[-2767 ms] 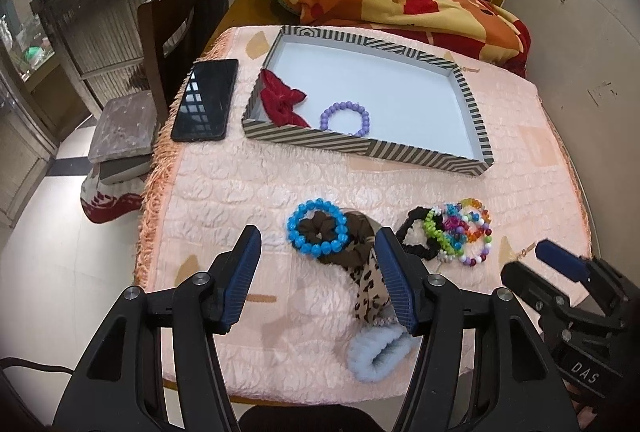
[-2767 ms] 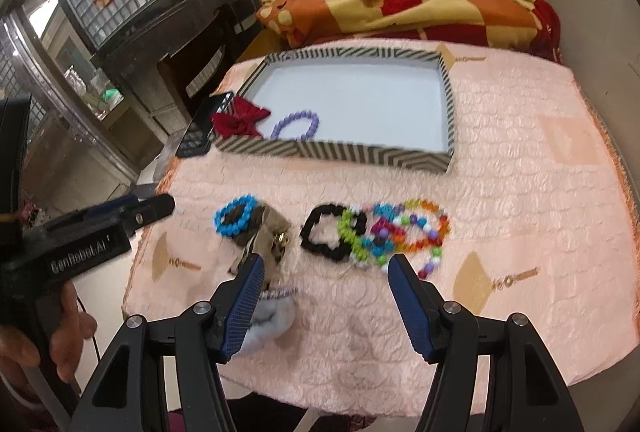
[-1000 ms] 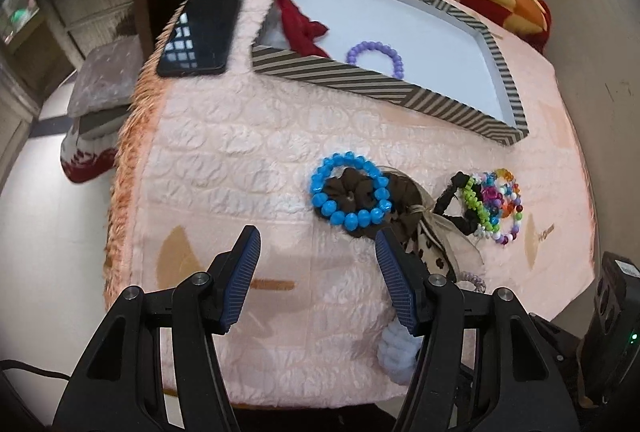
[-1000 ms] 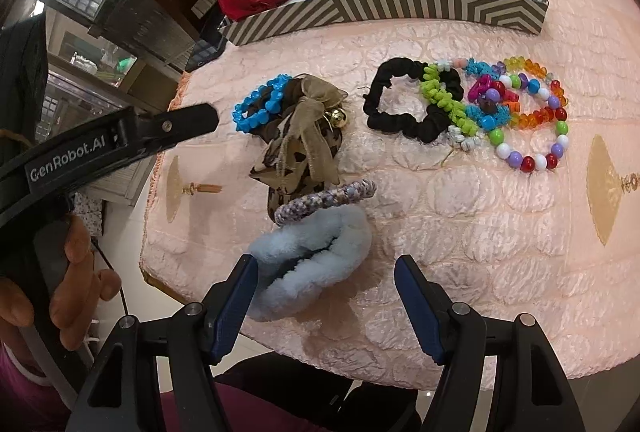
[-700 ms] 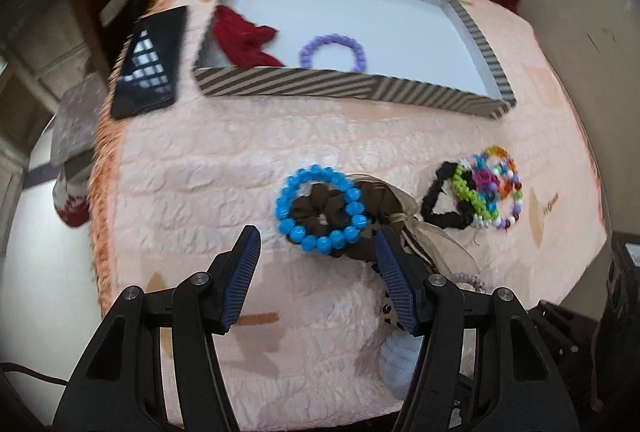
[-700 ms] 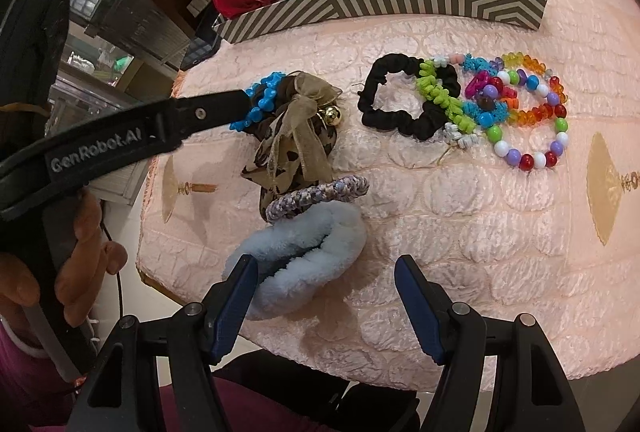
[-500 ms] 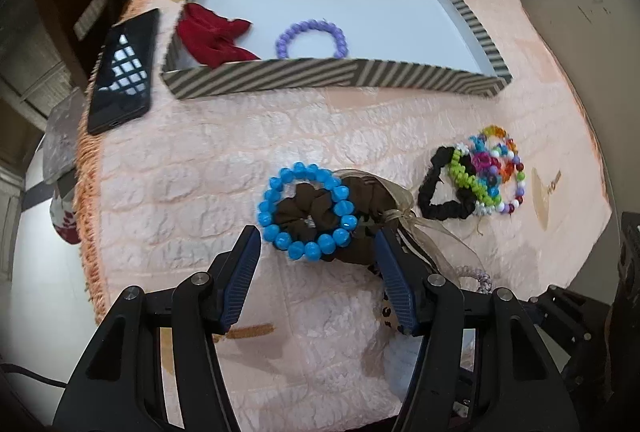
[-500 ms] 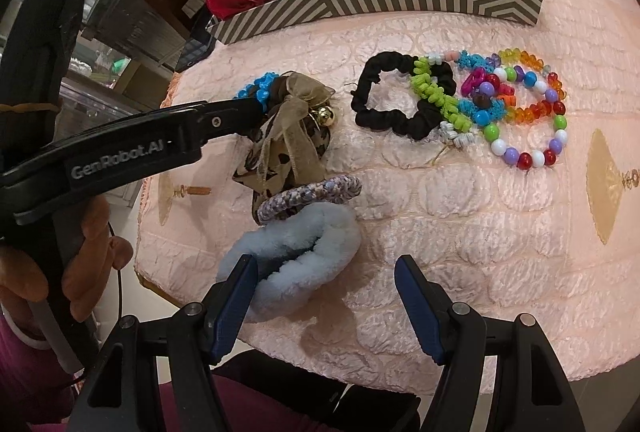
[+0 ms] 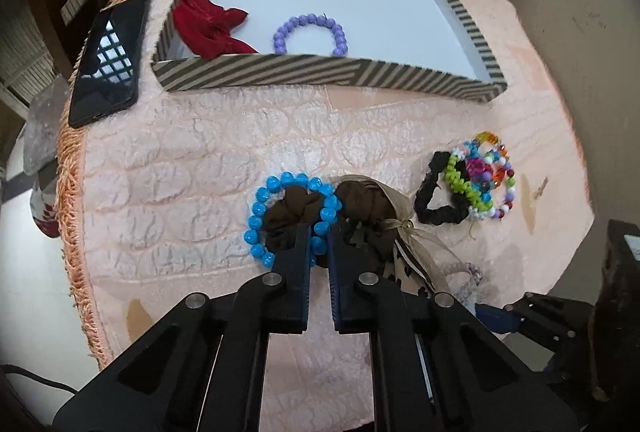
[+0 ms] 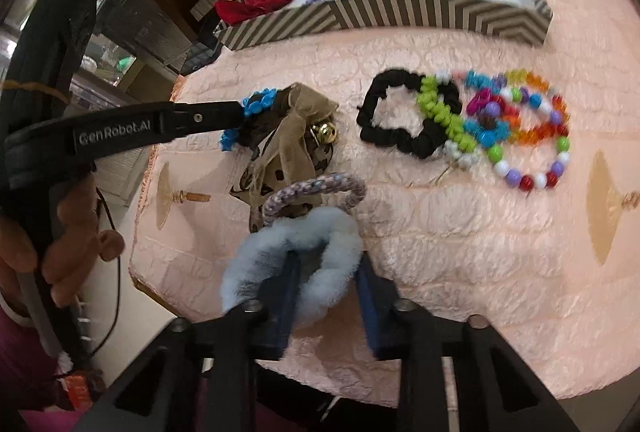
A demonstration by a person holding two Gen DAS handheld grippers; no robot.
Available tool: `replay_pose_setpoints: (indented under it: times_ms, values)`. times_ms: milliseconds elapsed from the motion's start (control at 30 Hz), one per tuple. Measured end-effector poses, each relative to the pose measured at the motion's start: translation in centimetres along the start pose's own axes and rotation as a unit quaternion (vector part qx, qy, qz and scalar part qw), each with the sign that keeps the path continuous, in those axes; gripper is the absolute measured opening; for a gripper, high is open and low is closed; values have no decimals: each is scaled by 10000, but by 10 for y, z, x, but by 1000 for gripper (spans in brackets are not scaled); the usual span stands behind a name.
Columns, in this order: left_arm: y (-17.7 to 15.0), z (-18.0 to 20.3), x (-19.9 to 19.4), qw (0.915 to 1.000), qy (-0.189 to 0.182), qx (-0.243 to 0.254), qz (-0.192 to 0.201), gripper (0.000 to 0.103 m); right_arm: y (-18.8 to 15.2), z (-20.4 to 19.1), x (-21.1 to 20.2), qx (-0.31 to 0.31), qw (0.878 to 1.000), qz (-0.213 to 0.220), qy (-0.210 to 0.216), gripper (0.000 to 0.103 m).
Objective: Organize jewelry
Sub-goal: 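Grasp the blue bead bracelet with the left tool while the right tool grasps the fluffy scrunchie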
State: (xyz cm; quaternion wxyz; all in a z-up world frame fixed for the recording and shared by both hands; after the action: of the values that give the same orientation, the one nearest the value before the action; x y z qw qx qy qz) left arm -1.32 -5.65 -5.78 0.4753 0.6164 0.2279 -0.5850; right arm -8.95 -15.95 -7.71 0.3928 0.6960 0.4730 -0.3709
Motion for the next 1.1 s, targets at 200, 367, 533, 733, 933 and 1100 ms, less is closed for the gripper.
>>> replay_pose_setpoints:
  times_ms: [200, 367, 533, 733, 933, 1100]
  values:
    - [-1, -13, -18, 9995, -103, -246, 179, 1, 9, 5, -27, -138, 9992, 376, -81, 12]
    - [2, -18, -35, 9985, -132, -377, 362, 1, 18, 17, -52, -20, 9977, 667, -105, 12]
    - [6, -24, -53, 9974, -68, -468, 535, 1, 29, 29, -77, 134, 9958, 903, -18, 12]
    - [14, -28, -70, 9961, 53, -510, 713, 1, 40, 25, -96, 162, 9937, 1103, 148, 12]
    - [22, -27, -79, 9954, 110, -486, 815, 1, 52, 23, -101, 177, 9926, 1187, 172, 12]
    - [26, -29, -79, 9955, 137, -486, 805, 1, 61, 21, -102, 184, 9923, 1215, 135, 12]
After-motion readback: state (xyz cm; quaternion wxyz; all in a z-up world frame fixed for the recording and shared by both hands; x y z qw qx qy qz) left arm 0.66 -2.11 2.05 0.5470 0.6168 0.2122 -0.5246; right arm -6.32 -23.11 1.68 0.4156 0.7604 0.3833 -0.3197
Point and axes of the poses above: each gripper's, at about its wrist camera, not at the fingertips, and x roughly the way its jaws point, z to its right, y to its top, the point moved 3 cm from there along x, roughly the way its jaws point, and after that the axes turned 13 degrees about x, right-handed, at the moved point
